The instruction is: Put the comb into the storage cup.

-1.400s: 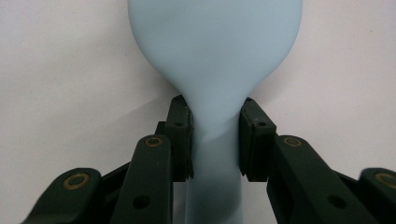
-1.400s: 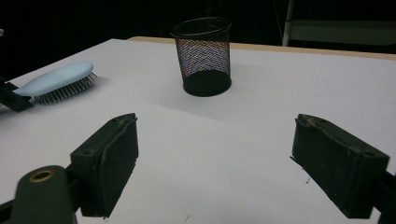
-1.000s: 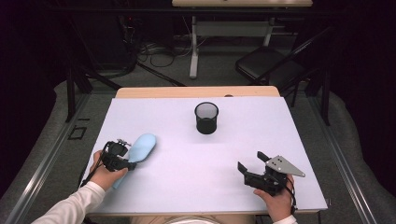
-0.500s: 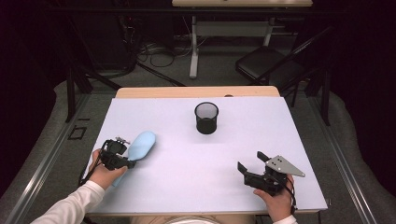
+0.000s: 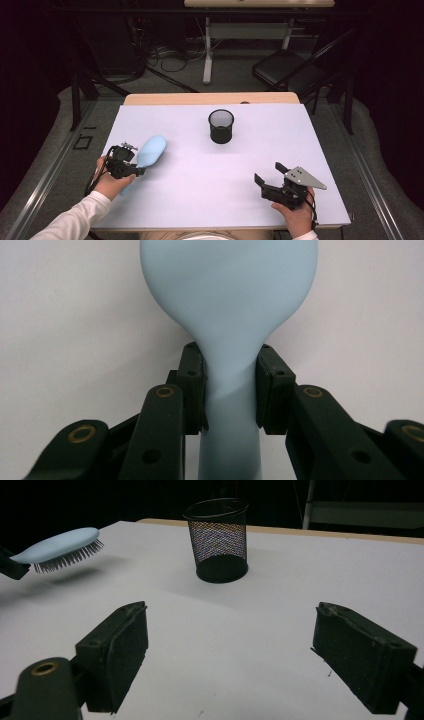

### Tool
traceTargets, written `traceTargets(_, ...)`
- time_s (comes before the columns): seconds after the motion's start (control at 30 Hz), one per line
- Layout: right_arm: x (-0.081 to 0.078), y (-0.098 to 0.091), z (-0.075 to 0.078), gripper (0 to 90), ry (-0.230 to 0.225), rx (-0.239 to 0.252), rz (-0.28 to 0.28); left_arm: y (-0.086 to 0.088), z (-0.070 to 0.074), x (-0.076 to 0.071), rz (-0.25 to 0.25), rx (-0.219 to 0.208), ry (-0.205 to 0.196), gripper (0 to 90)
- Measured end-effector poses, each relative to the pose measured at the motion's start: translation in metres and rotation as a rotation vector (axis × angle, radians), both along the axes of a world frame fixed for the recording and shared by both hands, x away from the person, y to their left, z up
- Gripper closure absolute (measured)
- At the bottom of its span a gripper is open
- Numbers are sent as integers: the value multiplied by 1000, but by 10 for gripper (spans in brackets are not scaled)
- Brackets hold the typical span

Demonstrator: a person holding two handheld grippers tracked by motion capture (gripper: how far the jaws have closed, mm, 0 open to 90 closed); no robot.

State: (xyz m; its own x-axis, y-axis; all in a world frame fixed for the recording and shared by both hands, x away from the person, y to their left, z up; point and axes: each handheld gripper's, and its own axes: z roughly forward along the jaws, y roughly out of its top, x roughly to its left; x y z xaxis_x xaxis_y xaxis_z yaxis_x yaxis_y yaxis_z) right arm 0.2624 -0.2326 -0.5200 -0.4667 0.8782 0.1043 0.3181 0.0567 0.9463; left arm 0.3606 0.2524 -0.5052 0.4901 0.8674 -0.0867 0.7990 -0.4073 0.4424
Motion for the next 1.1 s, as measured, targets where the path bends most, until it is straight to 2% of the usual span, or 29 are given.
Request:
traceTargets(0.63, 0, 0, 0, 142, 1, -2, 0, -2, 22, 0, 4, -47, -80, 696)
traceTargets(1.1, 1, -1, -1, 143, -1, 2, -4, -9, 39, -1, -28, -49, -153, 695)
